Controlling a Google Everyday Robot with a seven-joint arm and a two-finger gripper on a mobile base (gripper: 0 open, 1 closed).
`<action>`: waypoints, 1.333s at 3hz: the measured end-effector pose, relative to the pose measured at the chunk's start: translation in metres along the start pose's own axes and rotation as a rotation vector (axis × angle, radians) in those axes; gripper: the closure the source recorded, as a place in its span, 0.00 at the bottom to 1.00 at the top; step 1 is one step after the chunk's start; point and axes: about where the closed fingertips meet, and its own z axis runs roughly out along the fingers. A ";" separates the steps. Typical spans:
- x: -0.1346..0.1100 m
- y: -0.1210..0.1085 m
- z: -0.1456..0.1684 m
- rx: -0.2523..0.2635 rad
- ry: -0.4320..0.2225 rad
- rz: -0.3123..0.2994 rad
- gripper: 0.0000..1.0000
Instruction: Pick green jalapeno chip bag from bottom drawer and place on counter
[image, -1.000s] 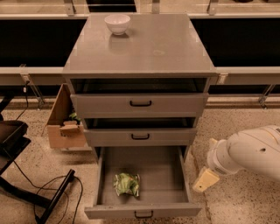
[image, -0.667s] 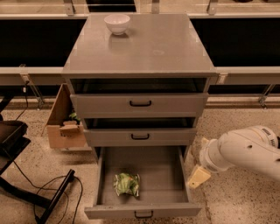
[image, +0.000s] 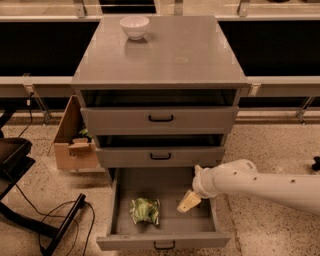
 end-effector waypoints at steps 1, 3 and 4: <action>-0.016 0.006 0.084 -0.041 -0.084 0.054 0.00; -0.010 0.026 0.167 -0.118 -0.099 0.117 0.00; -0.015 0.031 0.178 -0.121 -0.115 0.103 0.00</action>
Offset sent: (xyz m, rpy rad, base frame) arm 0.0630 0.1153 -0.2075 0.2204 0.1545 -0.0307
